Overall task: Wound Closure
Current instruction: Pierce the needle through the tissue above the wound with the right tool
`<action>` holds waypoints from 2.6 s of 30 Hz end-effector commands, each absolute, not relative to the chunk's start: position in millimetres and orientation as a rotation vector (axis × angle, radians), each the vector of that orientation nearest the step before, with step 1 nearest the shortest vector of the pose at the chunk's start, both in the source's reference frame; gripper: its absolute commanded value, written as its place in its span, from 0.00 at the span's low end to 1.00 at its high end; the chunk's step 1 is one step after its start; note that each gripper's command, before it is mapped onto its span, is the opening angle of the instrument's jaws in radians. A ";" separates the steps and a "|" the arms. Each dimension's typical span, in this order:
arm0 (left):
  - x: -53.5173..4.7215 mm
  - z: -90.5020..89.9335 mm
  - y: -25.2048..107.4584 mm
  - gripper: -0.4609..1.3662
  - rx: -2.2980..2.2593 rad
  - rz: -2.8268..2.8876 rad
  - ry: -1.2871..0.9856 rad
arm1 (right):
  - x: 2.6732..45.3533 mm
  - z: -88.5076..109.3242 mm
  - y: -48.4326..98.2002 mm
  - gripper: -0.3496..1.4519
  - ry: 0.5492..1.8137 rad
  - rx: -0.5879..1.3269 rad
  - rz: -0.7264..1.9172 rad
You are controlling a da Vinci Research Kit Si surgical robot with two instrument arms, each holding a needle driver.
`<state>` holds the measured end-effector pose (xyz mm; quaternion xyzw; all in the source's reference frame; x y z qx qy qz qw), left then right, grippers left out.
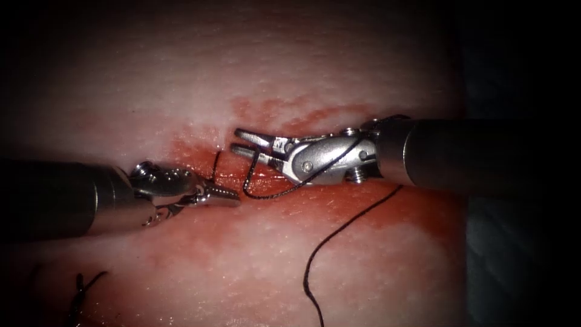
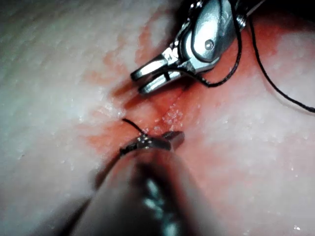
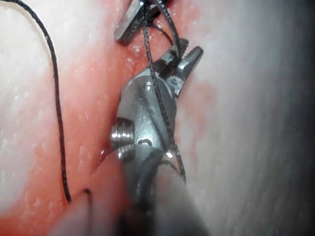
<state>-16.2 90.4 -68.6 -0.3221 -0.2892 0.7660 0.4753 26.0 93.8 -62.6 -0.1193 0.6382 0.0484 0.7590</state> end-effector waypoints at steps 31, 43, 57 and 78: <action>-13.6 -67.6 88.2 0.21 -0.659 1.940 -0.723 | 26.7 -62.5 100.5 0.00 1.432 -0.136 0.291; -13.5 -67.6 88.1 0.20 -0.659 1.941 -0.724 | 26.9 -62.8 102.2 0.00 1.436 -0.137 0.315; -13.4 -67.7 87.9 0.20 -0.647 1.947 -0.720 | 27.3 -63.5 105.1 0.00 1.449 -0.016 0.470; -13.0 -68.0 87.6 0.20 -0.644 1.951 -0.723 | 27.9 -60.8 108.3 0.00 1.459 0.266 0.779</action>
